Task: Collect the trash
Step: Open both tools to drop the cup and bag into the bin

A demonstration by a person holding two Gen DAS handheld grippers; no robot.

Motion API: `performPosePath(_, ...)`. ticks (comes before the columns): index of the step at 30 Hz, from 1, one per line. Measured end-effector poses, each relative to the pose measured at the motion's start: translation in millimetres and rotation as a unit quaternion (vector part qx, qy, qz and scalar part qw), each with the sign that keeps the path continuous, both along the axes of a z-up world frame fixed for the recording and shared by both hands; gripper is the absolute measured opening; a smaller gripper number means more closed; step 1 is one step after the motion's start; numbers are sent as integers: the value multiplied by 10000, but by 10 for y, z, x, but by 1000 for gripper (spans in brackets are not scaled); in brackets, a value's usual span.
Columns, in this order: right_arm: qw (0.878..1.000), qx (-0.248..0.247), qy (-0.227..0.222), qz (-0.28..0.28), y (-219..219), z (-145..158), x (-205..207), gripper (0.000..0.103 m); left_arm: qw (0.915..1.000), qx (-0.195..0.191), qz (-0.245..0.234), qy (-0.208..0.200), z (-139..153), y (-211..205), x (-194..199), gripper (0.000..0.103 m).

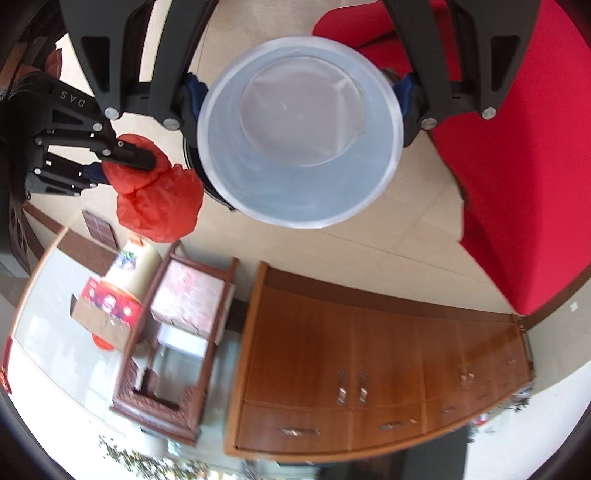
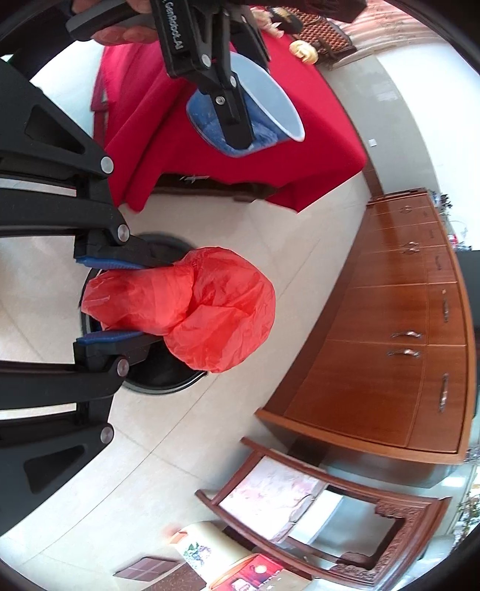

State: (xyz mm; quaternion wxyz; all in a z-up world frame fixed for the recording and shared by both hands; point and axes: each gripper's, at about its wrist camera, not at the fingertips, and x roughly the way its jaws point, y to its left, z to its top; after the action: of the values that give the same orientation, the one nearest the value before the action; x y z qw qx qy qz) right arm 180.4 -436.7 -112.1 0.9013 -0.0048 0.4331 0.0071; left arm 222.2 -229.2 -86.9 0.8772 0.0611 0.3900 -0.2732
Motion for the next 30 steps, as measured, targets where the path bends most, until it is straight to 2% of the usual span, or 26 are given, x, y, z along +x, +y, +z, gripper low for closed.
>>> performPosePath(7, 9985, -48, 543, 62, -324, -514, 155, 28, 9976, 349, -364, 466, -482, -405, 129, 76)
performPosePath(13, 9952, -222, 894, 337, -400, -868, 343, 28, 9939, 646, -484, 748, -827, -594, 252, 76)
performPosePath(21, 9870, -275, 1339, 845, -359, -1270, 653, 29, 9896, 518, -423, 1271, -1148, -689, 468, 78)
performPosePath(22, 9865, -288, 1359, 866, -359, -1310, 674, 31, 9888, 590, -393, 1313, -1204, -715, 481, 78)
performPosePath(23, 9861, -339, 1357, 897, -361, -1354, 699, 35, 9877, 725, -338, 1341, -1256, -731, 484, 83)
performPosePath(24, 9852, -532, 1349, 914, -364, -1405, 719, 55, 9878, 758, -317, 1321, -1285, -704, 480, 92)
performPosePath(25, 9852, -765, 1292, 823, -373, -1428, 726, 79, 9887, 734, -302, 1272, -1283, -689, 461, 96)
performPosePath(26, 9857, -886, 1231, 739, -396, -1433, 717, 83, 9896, 707, -295, 1221, -1275, -671, 448, 98)
performPosePath(30, 9885, -822, 1114, 603, -499, -1350, 693, 83, 9904, 705, -165, 1174, -1233, -621, 413, 98)
